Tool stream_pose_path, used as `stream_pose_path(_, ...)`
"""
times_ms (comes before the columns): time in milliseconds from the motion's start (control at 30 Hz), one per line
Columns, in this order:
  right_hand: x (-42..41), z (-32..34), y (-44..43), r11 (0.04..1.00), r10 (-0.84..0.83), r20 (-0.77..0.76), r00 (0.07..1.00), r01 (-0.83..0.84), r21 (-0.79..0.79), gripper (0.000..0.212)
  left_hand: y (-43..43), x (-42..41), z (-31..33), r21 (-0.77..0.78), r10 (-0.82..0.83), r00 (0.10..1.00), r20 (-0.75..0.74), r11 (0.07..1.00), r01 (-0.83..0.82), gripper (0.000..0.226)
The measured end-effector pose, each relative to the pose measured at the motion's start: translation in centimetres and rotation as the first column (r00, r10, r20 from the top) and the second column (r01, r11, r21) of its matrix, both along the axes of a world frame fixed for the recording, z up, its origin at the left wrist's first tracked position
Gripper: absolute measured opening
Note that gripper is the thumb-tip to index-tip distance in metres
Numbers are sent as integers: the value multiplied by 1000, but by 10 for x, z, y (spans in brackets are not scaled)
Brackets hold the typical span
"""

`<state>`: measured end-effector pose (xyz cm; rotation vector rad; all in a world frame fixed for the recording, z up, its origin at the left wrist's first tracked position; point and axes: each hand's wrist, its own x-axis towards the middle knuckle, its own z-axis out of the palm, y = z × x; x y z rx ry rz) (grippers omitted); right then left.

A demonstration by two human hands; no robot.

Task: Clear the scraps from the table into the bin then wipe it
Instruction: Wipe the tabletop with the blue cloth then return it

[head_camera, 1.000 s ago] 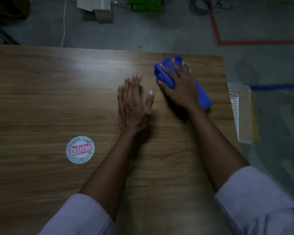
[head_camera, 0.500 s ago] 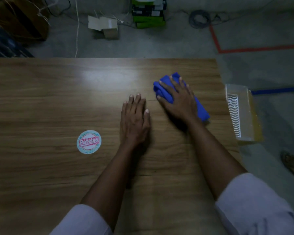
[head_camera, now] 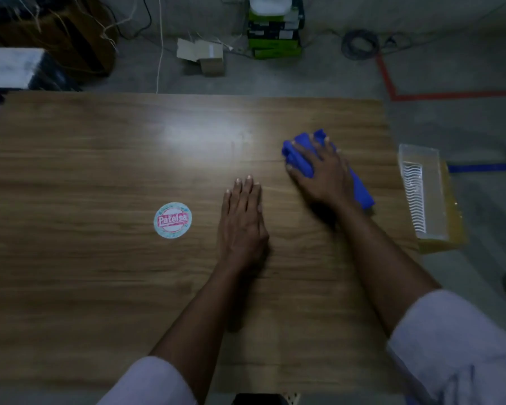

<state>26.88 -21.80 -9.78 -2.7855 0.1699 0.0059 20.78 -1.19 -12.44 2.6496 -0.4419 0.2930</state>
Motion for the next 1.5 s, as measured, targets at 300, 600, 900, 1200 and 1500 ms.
stream_pose_path(300, -94, -5, 55, 967, 240, 94, 966, -246, 67, 60, 7, -18, 5, -28, 23, 999, -42, 999, -24, 59)
stream_pose_path(600, -52, -4, 10, 987, 163, 55, 985, -162, -6, 61, 14, -50, 2, -120, 11, 1000, 11, 993, -9, 47)
stream_pose_path(900, -168, -10, 56, 929, 371, 62, 926, -371, -21, 57, 17, -70, 4, -314, 71, 995, -71, 945, -90, 47)
stream_pose_path(1200, -102, -3, 32, 997, -73, 41, 996, 73, 7, 58, 17, -95, 12, -398, -20, 994, -111, 917, -26, 47)
stream_pose_path(1500, -199, 14, 24, 910, -261, 174, 950, 181, 374, 64, 18, -99, 19, -489, 54, 982, -182, 861, -138, 49)
